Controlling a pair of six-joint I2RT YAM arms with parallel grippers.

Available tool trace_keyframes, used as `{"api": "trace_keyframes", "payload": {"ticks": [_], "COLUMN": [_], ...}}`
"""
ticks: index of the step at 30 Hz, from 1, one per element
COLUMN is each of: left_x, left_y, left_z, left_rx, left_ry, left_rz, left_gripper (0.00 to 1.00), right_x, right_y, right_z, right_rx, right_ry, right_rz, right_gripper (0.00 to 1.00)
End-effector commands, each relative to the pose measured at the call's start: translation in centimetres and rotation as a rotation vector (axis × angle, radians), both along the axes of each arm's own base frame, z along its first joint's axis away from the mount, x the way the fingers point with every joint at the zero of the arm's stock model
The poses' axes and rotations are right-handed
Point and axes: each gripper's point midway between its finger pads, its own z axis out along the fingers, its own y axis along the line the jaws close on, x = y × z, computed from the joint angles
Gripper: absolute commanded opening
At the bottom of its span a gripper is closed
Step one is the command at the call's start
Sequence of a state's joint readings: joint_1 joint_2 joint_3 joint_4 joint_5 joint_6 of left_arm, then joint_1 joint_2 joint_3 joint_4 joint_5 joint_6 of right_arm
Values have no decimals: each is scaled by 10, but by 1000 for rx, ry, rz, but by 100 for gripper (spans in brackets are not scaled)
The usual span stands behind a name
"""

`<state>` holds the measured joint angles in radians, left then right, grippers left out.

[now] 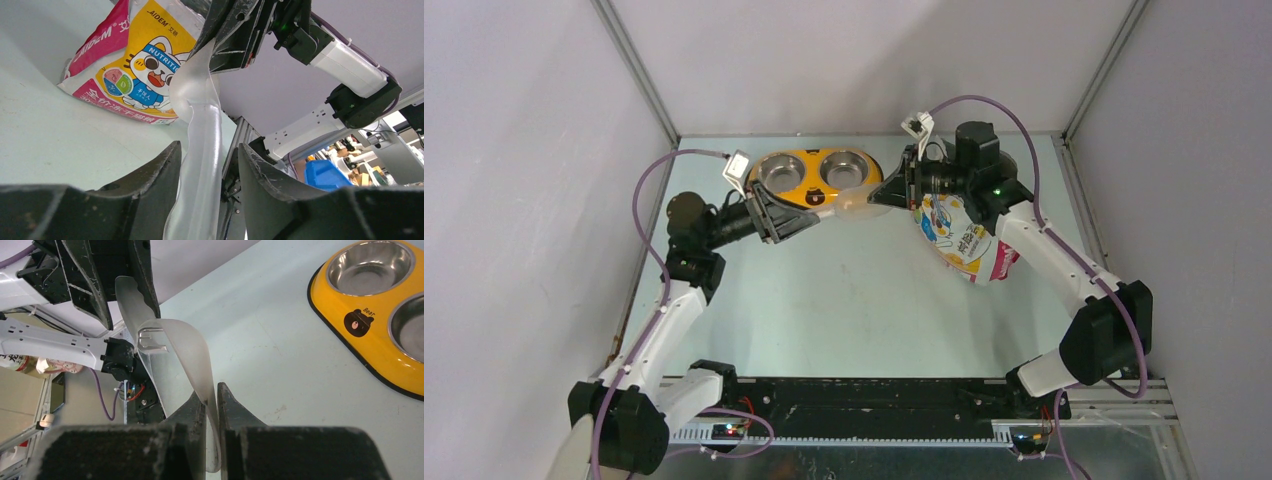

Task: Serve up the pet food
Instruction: Adjust the spatula.

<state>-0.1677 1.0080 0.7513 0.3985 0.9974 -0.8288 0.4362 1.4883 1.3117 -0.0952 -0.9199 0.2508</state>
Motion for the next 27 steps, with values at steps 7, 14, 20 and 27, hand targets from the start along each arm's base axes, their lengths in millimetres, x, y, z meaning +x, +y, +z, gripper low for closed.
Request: {"api": "trace_keyframes", "payload": {"ticks": [7, 14, 20, 27], "left_x": [-7, -2, 8, 19], "left_y": [-3, 0, 12, 27], "left_z": [9, 8, 6, 2], "left_rx": [4, 24, 83, 162], "left_ry": [-55, -59, -80, -118], "left_rz": [-24, 1, 80, 174], "left_gripper": [21, 0, 0, 0], "right_x": [22, 17, 8, -4], "right_y": [-4, -9, -25, -49], "right_z": [0, 8, 22, 44], "right_rx": [-8, 5, 5, -22], "right_ry": [-50, -67, -103, -205], "right_rz": [-77, -56, -57, -111], "right_gripper": [0, 38, 77, 99]}}
